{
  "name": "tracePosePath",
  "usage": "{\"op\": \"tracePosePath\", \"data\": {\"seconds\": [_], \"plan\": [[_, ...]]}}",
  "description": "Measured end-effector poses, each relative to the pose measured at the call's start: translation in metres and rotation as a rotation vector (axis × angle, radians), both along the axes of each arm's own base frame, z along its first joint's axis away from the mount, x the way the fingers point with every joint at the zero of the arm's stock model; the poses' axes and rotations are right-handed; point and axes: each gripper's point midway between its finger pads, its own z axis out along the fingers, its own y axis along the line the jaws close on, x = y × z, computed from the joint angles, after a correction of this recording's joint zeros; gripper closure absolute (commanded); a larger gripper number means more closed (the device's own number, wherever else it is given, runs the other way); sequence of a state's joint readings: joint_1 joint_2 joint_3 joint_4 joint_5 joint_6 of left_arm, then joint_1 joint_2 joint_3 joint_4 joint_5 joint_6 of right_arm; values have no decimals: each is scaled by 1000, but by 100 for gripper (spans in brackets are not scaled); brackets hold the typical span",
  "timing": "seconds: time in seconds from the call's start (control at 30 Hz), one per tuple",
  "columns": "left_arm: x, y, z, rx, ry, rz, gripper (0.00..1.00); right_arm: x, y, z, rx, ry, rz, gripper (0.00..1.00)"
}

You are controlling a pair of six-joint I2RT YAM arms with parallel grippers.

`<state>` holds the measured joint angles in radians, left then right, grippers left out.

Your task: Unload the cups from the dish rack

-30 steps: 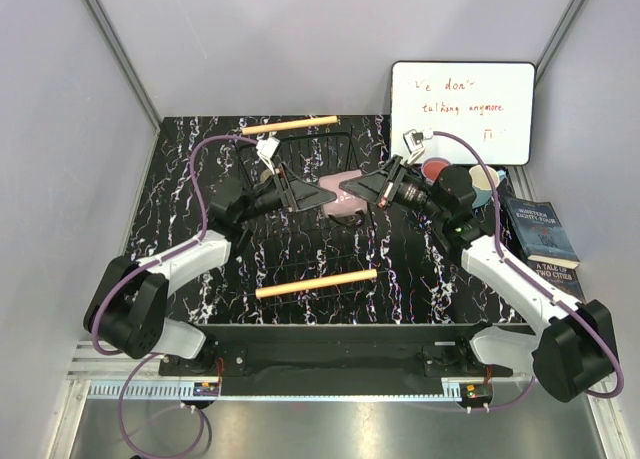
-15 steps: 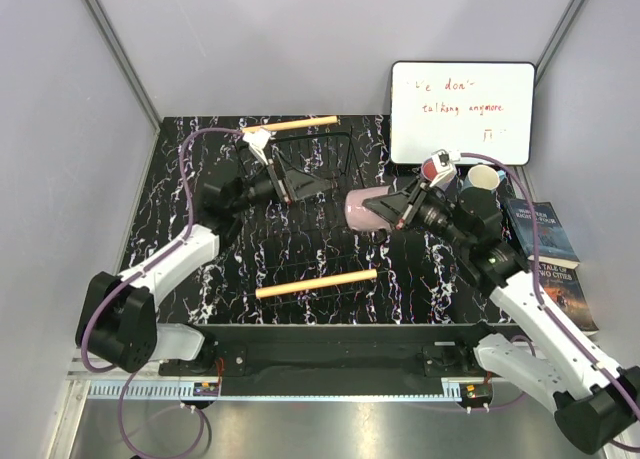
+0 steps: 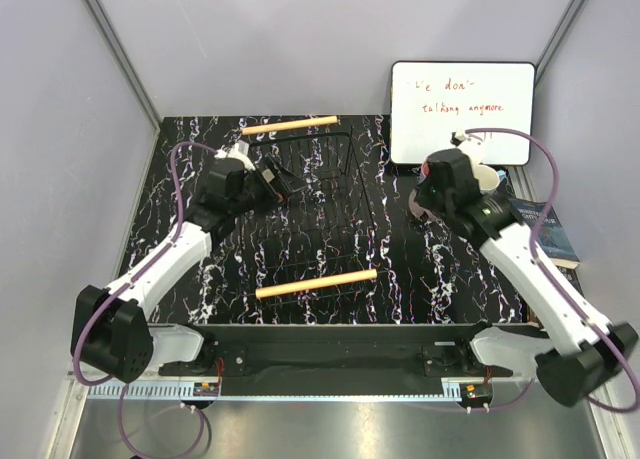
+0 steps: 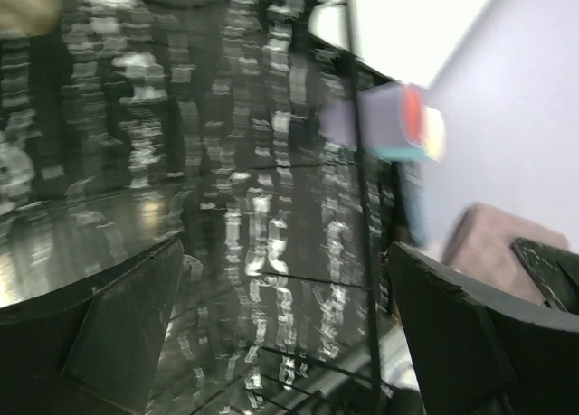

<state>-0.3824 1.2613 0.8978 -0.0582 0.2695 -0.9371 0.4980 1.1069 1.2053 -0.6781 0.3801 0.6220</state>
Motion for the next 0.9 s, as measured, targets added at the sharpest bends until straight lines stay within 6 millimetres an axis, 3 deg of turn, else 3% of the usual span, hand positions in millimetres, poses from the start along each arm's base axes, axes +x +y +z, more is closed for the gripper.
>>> {"op": "tracePosePath", "data": {"seconds": [0.1, 0.27, 0.63, 0.9], "plan": [[-1, 16, -18, 80, 76, 75, 1, 10, -19, -38, -141, 116, -91, 100], [-14, 38, -48, 195, 187, 137, 1, 19, -33, -93, -249, 288, -145, 100], [-27, 52, -54, 256, 200, 156, 1, 50, -53, -160, -291, 420, -226, 100], [-32, 54, -51, 257, 182, 151, 1, 66, -47, -193, -279, 447, -220, 100]]}}
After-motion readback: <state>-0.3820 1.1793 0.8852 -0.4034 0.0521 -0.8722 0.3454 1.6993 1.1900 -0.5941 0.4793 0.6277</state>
